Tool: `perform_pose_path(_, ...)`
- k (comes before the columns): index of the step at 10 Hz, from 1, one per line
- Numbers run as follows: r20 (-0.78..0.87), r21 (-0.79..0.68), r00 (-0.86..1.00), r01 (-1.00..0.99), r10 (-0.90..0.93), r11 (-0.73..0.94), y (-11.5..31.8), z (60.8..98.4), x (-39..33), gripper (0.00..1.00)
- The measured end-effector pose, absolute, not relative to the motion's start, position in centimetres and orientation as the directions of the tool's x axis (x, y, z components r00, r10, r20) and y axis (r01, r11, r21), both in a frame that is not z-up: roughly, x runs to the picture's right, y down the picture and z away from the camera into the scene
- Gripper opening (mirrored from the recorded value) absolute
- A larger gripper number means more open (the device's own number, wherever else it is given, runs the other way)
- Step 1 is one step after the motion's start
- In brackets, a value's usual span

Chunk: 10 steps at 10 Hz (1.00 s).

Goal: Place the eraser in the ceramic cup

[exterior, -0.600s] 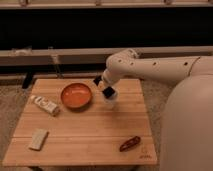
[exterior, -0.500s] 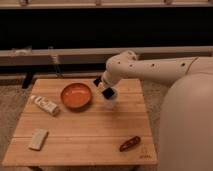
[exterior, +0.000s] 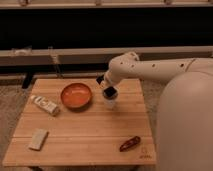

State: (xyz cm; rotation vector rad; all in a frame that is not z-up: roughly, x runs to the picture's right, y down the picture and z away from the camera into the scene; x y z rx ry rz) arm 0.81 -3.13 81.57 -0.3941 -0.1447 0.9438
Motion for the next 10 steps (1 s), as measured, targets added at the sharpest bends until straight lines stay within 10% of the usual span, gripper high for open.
perform_pose_path(10,-0.042,-0.391,0.590,-0.752,0.806,0.530,-3.1,80.6,2.2,0.80)
